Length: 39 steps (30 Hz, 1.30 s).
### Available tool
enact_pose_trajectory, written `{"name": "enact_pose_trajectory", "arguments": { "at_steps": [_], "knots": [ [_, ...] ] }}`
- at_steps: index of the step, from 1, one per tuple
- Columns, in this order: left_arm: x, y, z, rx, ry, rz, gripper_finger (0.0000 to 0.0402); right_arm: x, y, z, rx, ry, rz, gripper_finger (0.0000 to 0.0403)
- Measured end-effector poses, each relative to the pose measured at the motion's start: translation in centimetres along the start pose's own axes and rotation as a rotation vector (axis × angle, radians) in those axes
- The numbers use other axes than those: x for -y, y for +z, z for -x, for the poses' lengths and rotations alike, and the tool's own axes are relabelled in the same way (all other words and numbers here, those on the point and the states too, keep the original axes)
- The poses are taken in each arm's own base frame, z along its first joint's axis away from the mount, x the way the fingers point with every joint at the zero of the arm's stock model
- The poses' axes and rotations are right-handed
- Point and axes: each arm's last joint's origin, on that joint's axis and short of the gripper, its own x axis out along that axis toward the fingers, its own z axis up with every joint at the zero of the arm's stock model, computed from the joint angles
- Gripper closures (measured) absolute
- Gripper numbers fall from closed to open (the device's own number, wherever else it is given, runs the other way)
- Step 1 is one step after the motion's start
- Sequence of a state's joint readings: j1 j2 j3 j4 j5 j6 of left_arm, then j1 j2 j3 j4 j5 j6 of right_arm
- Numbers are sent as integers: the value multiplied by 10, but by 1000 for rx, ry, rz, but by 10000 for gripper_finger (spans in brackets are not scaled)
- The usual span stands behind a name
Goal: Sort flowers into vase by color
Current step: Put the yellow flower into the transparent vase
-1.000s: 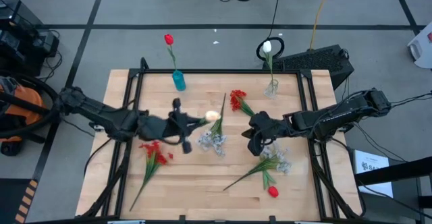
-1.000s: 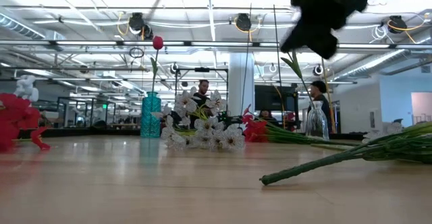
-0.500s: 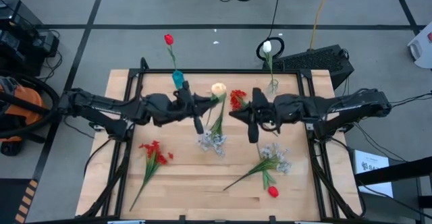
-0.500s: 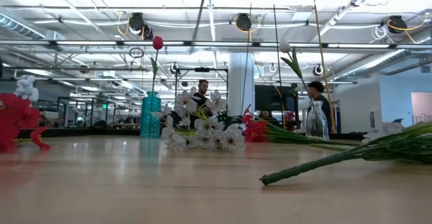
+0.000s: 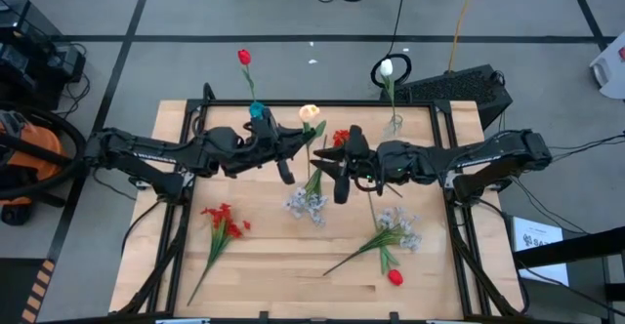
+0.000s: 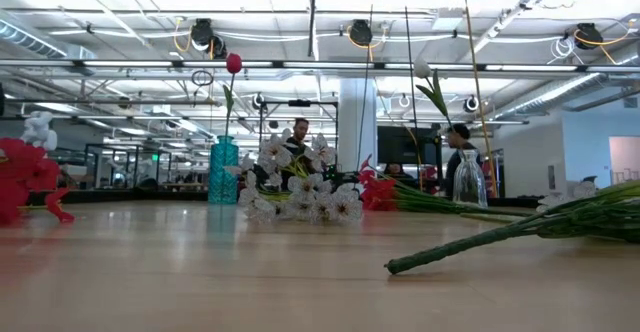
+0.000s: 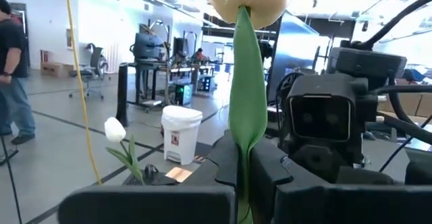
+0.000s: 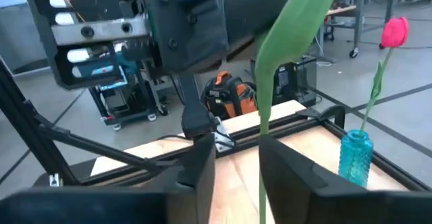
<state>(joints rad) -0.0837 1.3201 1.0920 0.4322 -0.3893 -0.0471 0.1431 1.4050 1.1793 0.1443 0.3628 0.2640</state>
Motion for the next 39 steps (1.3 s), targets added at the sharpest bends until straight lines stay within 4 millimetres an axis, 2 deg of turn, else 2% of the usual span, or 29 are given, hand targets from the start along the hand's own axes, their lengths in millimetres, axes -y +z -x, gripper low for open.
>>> {"name": "enact_pose_trajectory", "arguments": {
  "at_steps": [6, 19, 23, 32, 39],
  "knots": [
    [0, -1, 0, -6, 0, 10, 389, 4, -2, -8, 21, -18, 12, 269],
    [0, -1, 0, -14, 0, 45, 389, 10, 3, -10, 50, -36, 56, 270],
    [0, -1, 0, -14, 0, 45, 389, 12, 5, -10, 62, -38, 69, 291],
    [0, -2, 0, -15, 1, 44, 389, 13, 5, -11, 66, -35, 69, 364],
    [-2, -2, -1, -13, 6, 44, 389, 13, 6, -11, 72, -34, 66, 380]
  ]
}}
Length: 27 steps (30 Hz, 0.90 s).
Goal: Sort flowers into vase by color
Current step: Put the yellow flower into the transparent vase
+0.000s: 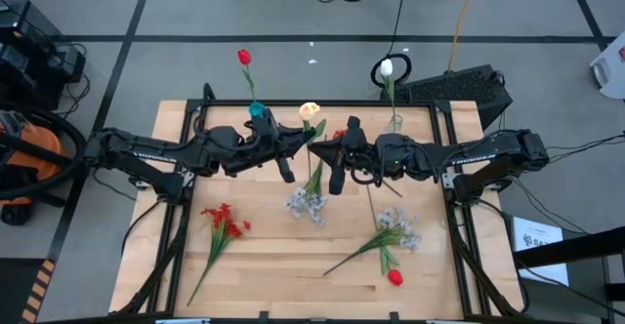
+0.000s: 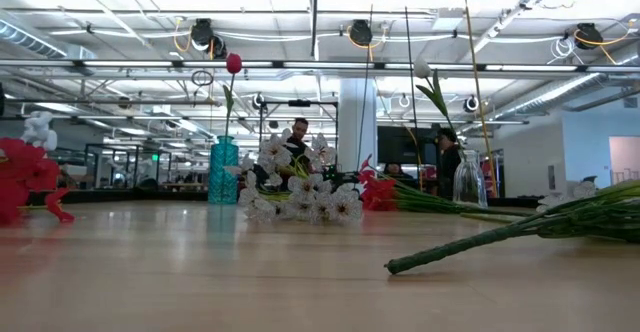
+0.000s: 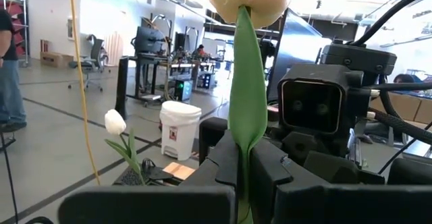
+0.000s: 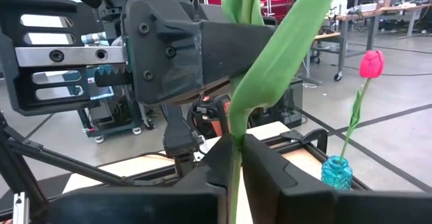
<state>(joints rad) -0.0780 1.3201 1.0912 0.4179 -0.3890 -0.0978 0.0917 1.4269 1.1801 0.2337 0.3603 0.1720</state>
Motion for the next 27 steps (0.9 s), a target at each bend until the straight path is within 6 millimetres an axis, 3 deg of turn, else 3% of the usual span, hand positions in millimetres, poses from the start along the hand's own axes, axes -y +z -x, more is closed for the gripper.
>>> {"name": "enact_pose_trajectory", "arguments": {
  "at_steps": [15, 27],
  "knots": [
    [0, 0, 0, 2, 0, 2, 389, 2, -1, -3, 2, -10, -11, 320],
    [0, 1, 0, 7, -1, 4, 389, 1, 2, -3, 27, 22, 13, 383]
  ]
}}
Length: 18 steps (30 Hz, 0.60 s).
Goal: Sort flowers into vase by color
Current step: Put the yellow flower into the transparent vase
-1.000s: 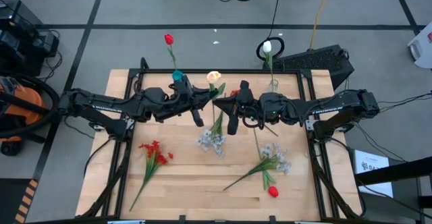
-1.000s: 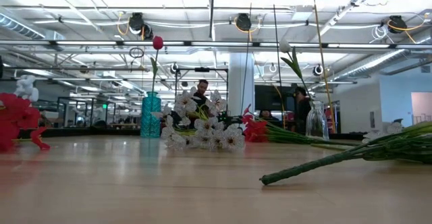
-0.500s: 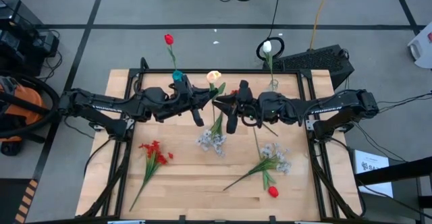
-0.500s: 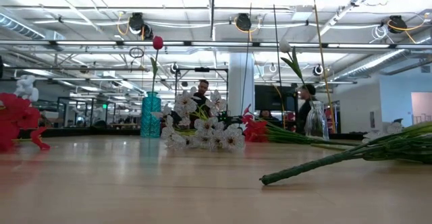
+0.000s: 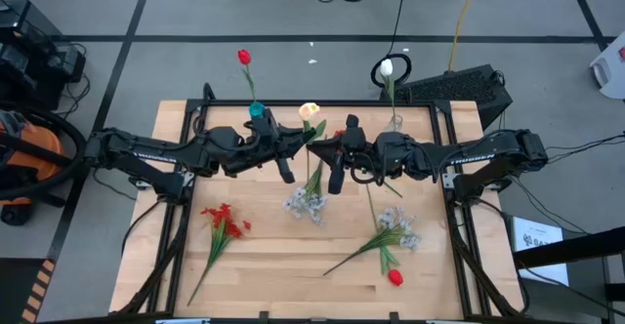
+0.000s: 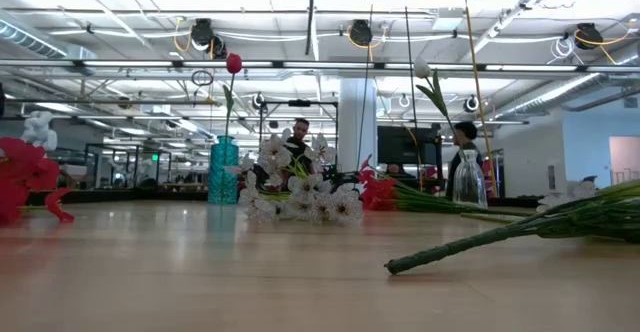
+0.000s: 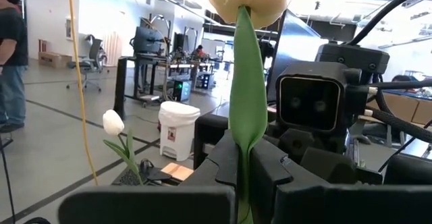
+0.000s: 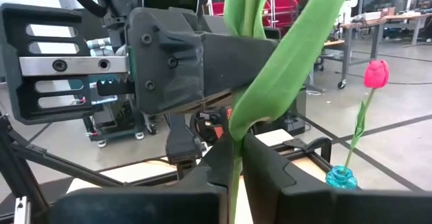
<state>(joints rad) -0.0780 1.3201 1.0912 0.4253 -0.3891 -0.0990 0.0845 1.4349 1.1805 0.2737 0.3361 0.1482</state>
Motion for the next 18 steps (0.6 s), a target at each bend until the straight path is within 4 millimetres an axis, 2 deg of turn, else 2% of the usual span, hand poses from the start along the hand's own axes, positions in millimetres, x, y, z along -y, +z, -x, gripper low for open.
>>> {"name": "enact_pose_trajectory", "arguments": {
  "at_steps": [18],
  "knots": [
    [1, 1, 0, 7, -15, 5, 388, -1, -2, -2, -7, 26, -31, 351]
  ]
}}
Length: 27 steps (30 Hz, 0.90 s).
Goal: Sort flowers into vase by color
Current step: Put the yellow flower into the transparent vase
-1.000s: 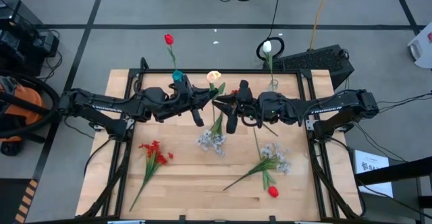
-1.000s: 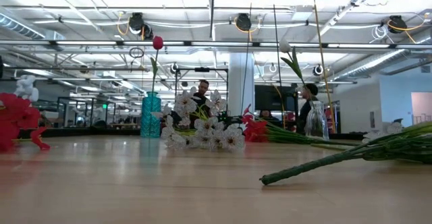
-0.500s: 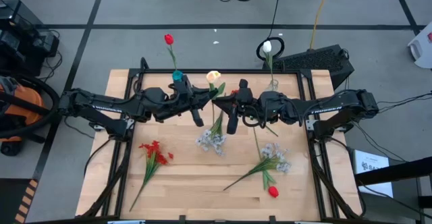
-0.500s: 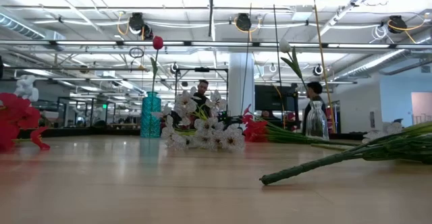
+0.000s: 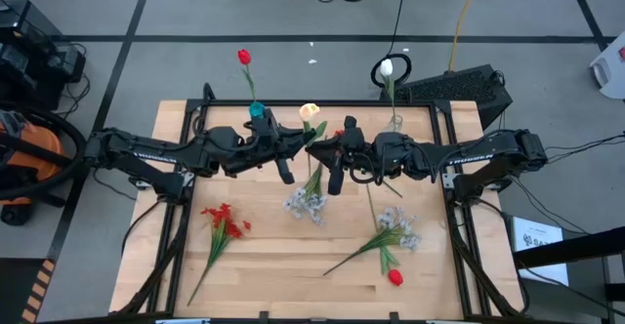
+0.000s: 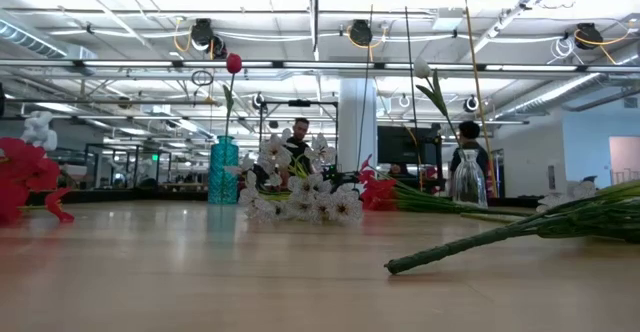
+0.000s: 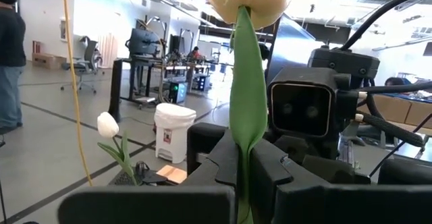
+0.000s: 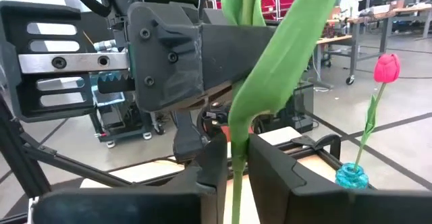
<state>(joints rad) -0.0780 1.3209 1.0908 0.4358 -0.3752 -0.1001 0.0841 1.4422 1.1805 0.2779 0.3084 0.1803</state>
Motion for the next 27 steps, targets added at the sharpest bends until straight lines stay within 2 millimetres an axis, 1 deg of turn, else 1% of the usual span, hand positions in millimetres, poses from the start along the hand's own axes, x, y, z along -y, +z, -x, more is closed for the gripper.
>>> {"name": "enact_pose_trajectory", "arguments": {
  "at_steps": [6, 9, 13, 19, 21, 27],
  "knots": [
    [0, 0, 0, 0, 0, 0, 388, 0, 0, 0, 4, 0, 13, 343],
    [0, 0, 0, -1, -3, 2, 388, 1, 1, 0, 5, -6, 15, 357],
    [0, 0, 0, -5, -9, 45, 388, 3, 1, -1, 4, -11, 18, 392],
    [0, -1, 0, -14, -8, 93, 384, 3, 1, -1, 1, -12, 36, 397],
    [0, -2, 0, -26, -7, 94, 373, 4, 0, -1, -2, -13, 37, 399],
    [0, -6, 0, -60, -5, 79, 315, 4, 0, -2, 3, -17, 44, 399]
  ]
}}
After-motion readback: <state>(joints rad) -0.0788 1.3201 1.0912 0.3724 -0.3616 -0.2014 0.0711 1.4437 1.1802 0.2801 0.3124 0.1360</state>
